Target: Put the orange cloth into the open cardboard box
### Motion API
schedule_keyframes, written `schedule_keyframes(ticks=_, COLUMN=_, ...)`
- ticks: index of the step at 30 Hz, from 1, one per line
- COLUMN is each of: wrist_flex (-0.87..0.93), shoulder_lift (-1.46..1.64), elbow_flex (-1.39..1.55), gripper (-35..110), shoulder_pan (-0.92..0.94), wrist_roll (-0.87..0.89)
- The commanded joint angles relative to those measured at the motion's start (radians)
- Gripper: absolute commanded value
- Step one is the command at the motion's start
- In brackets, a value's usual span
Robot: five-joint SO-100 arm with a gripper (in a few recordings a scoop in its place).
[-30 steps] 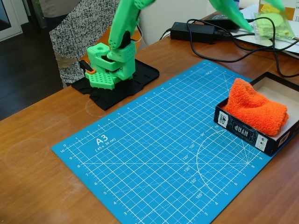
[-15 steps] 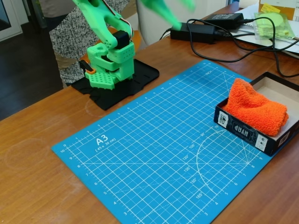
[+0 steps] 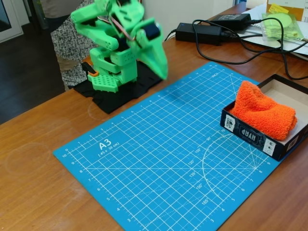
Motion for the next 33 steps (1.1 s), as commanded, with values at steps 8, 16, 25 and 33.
schedule_keyframes(ticks=8, wrist_flex=-0.046, shoulder_lift=0.037, elbow_flex=0.158, gripper=0, shoulder_pan=0.032, wrist_roll=0.041)
schedule_keyframes(ticks=16, wrist_flex=-0.048, shoulder_lift=0.037, elbow_flex=0.158, gripper=0, shoulder_pan=0.031, wrist_roll=0.043)
schedule_keyframes(ticks=25, wrist_flex=-0.048, shoulder_lift=0.035, elbow_flex=0.158, gripper=0, shoulder_pan=0.031, wrist_roll=0.041)
schedule_keyframes(ticks=33, wrist_flex=-0.048, shoulder_lift=0.035, elbow_flex=0.158, gripper=0, shoulder_pan=0.031, wrist_roll=0.043)
